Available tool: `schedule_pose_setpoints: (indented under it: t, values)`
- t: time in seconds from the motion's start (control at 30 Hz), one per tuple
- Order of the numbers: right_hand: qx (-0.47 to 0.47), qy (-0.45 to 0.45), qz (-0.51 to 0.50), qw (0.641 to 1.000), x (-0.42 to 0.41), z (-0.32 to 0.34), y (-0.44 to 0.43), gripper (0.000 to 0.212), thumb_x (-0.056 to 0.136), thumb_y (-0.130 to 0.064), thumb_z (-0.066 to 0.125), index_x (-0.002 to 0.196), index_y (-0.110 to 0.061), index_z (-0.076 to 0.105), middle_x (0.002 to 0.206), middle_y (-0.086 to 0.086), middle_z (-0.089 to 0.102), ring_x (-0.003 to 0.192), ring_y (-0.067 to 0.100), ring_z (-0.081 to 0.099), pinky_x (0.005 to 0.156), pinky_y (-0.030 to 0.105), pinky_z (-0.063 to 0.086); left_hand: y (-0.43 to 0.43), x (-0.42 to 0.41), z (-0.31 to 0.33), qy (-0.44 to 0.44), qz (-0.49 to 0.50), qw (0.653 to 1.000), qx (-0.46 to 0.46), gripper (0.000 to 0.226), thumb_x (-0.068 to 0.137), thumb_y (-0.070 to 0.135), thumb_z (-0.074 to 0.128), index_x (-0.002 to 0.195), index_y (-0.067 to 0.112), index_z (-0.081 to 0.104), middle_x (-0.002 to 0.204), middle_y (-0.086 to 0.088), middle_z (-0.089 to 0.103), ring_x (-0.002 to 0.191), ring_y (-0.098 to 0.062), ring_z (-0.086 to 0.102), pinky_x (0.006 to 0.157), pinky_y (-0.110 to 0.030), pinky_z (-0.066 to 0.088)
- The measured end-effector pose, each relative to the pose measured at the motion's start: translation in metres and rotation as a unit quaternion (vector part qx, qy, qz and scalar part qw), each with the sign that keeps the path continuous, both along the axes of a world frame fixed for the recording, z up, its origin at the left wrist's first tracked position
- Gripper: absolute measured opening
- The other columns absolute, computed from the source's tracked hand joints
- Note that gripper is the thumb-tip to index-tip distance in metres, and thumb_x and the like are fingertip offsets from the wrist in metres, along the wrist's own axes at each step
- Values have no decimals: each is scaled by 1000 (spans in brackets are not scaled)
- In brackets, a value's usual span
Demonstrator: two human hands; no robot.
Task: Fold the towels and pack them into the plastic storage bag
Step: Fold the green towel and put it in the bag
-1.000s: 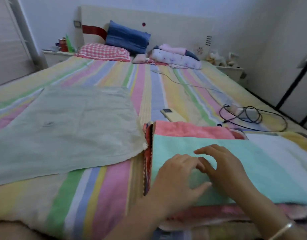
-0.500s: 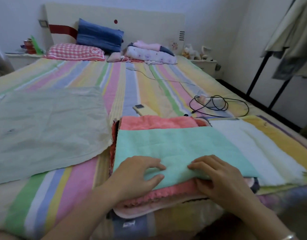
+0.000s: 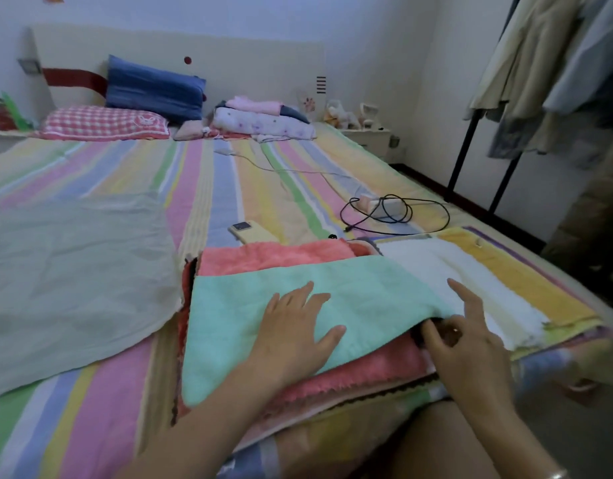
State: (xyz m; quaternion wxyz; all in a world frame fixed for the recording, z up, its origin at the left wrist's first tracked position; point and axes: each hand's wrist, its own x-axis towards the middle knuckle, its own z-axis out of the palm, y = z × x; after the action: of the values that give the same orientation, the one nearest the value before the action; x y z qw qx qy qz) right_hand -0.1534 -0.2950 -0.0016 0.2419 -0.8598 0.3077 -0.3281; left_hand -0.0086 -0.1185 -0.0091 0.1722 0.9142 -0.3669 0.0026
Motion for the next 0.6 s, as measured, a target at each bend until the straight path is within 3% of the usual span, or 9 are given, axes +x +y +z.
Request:
schedule_pose_setpoints:
  t: [0.13,0.2,0.23,0.3,0.37,0.43,0.53,0.6]
  values:
    - [89,2,20,996,12,5,-2,47,86,-38,51,132,-44,47,75,-3,58,76,21,55,61,32,41,-3,-1,-17,9,-13,998,66,75,84,66,12,152,35,19,163,4,7,150,-13,1,121,-41,-3]
    - [128,13,22,991,20,8,-5,49,90,-39,47,139,-33,46,103,0,59,106,24,52,85,41,46,-2,-1,-17,16,-19,998,55,68,91,64,16,152,35,21,163,6,8,150,-11,1,121,-40,-3]
    - [132,15,26,991,24,10,-3,48,93,-36,46,141,-27,45,122,3,56,121,24,45,99,44,41,-1,1,-15,33,-25,999,26,62,95,60,22,150,34,26,162,6,14,149,-11,5,121,-39,-1]
    - [91,3,66,994,35,15,10,47,96,-33,46,141,-18,45,141,2,47,134,21,34,112,40,29,5,4,-10,111,-24,987,-114,46,99,49,34,139,32,48,152,4,41,141,-10,32,120,-34,15]
    - [8,-16,138,990,46,20,38,52,91,-38,46,139,-16,48,143,2,47,135,19,33,114,34,24,16,5,2,217,16,924,-313,29,101,33,42,118,29,65,124,0,66,114,-12,59,102,-24,41]
    - [-108,-26,213,971,55,18,69,55,88,-40,47,136,-14,52,140,4,51,132,20,37,111,30,24,34,13,15,325,104,829,-443,31,104,23,38,108,19,68,111,-4,72,102,-16,67,88,-27,53]
    - [-220,17,343,913,64,6,107,52,85,-39,50,132,-17,53,142,0,49,132,21,43,107,37,37,70,29,28,475,229,703,-477,43,105,35,32,103,9,67,90,-7,76,77,-21,73,59,-34,60]
    - [-239,67,409,878,69,-6,121,52,81,-41,52,129,-21,54,142,-3,49,129,19,47,104,36,42,93,39,27,517,256,685,-445,52,103,46,31,100,8,65,76,-8,74,61,-20,71,49,-30,57]
